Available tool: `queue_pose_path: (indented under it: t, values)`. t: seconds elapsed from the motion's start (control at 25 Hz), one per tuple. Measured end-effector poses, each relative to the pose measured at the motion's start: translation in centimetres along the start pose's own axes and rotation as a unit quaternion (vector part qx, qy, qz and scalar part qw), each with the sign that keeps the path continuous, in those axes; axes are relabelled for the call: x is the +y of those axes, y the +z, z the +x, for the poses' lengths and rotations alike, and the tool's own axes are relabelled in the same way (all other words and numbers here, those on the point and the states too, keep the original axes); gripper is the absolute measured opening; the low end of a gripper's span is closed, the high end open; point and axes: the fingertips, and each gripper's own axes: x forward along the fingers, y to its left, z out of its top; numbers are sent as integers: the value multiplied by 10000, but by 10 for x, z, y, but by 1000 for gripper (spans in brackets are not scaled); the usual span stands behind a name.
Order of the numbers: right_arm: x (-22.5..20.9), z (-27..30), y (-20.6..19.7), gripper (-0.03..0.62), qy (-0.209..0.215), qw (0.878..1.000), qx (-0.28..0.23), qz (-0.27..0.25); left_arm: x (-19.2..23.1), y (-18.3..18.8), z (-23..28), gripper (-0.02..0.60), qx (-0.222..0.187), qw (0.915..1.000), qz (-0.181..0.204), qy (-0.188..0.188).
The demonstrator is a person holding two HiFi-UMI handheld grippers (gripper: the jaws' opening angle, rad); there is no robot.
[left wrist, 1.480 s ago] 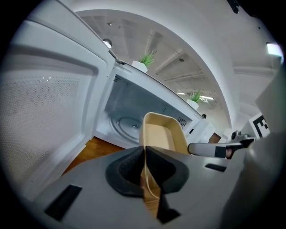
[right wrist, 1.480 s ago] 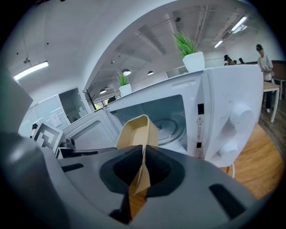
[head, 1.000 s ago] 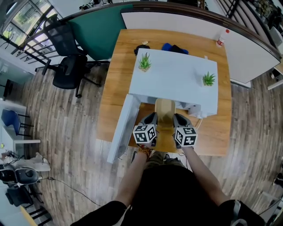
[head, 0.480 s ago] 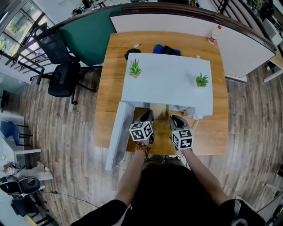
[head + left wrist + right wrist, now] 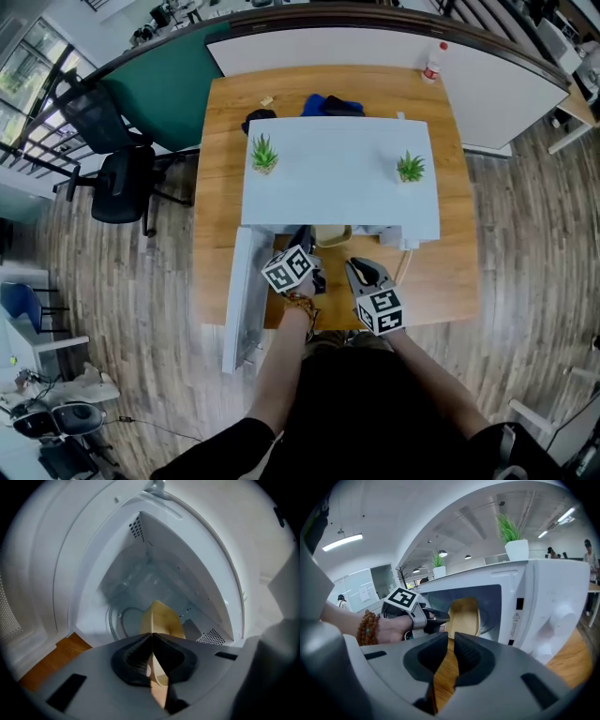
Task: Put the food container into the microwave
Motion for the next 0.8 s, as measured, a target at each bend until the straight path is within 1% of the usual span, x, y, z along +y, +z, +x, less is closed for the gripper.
queue_pose_path:
  t: [0.2, 0.36, 0.44, 0.56, 0.64, 0.72, 0.8]
  values:
    - [6, -1, 4, 49, 77, 10000, -32, -40, -1, 10, 11, 32, -338, 9983, -464, -46]
    - [6, -2, 5, 49, 89, 9999, -31, -99, 3, 8, 15, 32, -587, 9960, -665, 113]
    - [5, -5, 3, 49, 72, 9999, -19, -83, 3, 8, 17, 32, -792, 9935, -810, 96]
    - [-2, -12, 0, 48, -20, 10000, -16, -7, 1, 8, 21, 34, -988, 9908, -919, 63]
    - [-7, -18, -3, 49, -74, 10000, 13, 21, 3, 9, 23, 34, -1118, 9867, -1177, 61]
    - [-8, -23, -7, 48, -98, 9999, 40, 29, 8, 9, 24, 34, -1232, 9802, -1546, 91]
    - [-10, -26, -10, 48, -120, 9999, 72, 18, 11, 10, 26, 34, -1336, 9741, -1820, 98]
